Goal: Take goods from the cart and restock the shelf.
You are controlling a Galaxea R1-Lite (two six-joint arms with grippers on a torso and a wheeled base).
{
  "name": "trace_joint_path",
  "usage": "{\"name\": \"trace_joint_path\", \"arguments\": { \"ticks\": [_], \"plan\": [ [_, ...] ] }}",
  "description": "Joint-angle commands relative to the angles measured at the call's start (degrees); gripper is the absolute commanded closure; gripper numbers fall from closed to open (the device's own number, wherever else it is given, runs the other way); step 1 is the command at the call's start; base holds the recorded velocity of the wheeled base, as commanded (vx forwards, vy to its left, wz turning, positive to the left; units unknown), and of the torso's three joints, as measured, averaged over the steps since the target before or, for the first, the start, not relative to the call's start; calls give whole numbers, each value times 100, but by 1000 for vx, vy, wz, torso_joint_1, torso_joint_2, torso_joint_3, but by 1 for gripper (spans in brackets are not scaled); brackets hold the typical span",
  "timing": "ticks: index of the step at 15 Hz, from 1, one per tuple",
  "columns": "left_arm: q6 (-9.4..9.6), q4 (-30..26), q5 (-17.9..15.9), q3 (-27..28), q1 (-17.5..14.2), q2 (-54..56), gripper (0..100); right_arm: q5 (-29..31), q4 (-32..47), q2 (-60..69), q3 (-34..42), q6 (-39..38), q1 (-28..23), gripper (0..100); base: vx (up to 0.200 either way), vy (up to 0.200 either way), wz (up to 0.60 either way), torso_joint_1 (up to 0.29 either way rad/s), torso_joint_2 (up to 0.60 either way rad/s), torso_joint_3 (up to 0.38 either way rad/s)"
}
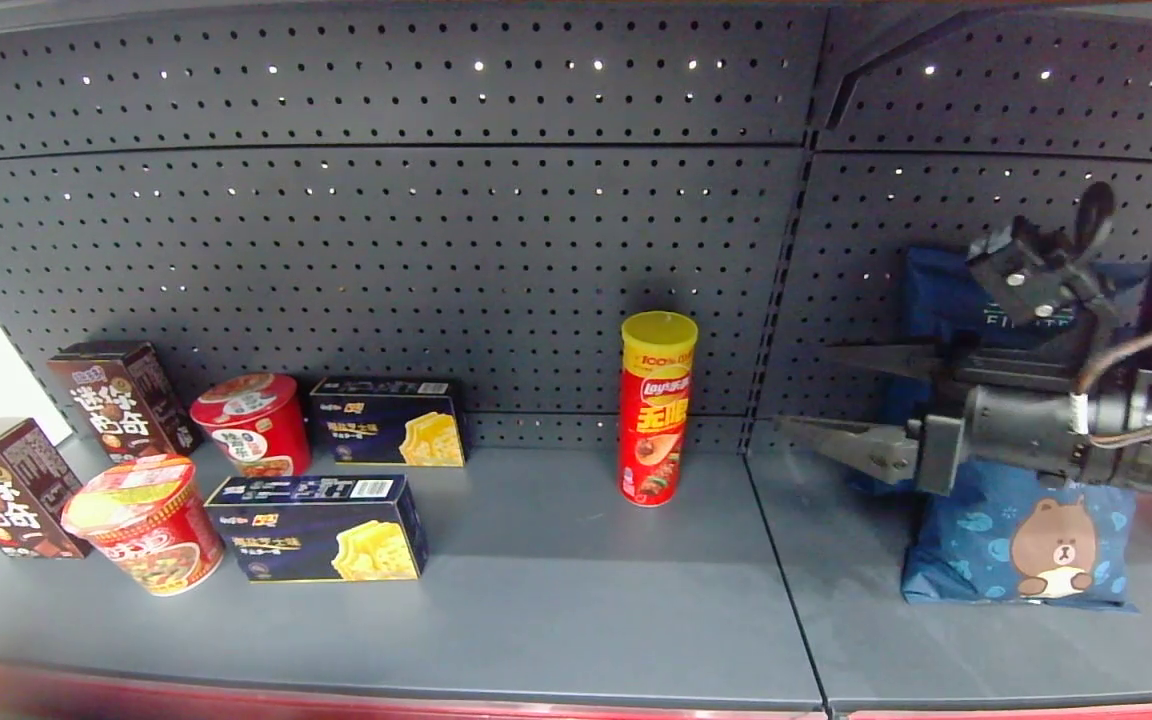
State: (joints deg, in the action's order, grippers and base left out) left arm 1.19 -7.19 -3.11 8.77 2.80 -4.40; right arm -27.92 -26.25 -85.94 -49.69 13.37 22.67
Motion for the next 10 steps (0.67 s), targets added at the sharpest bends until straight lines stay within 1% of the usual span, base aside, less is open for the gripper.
{"name": "trace_joint_path", "arguments": {
  "ticks": [1, 3, 5, 6, 7, 9, 10],
  "plan": [
    [-5, -1, -6, 11, 1, -8, 100, -258, -21, -1118, -709, 210, -202, 0, 0, 0, 0, 0, 0, 0],
    [-5, -45, -6, 46, 1, -17, 100, -443, -30, -1557, -1052, 210, -176, 0, 0, 0, 0, 0, 0, 0],
    [-5, -72, 3, 90, 10, -17, 100, -495, -38, -1917, -1307, 218, -149, 0, 0, 0, 0, 0, 0, 0],
    [-5, -72, -6, 99, 10, -17, 100, -504, -38, -1935, -1315, 218, -149, 0, 0, 0, 0, 0, 0, 0],
    [-5, -72, 3, 196, 36, -17, 100, -513, -47, -2243, -1544, 218, -132, 0, 0, 0, 0, 0, 0, 0],
    [-14, -81, 21, 231, 45, -35, 100, -522, -179, -2559, -1711, 218, -70, 0, 0, 0, 0, 0, 0, 0],
    [-14, -89, 21, 231, 45, -35, 100, -619, -276, -2691, -1746, 218, -53, 0, 0, 0, 0, 0, 0, 0]
  ]
}}
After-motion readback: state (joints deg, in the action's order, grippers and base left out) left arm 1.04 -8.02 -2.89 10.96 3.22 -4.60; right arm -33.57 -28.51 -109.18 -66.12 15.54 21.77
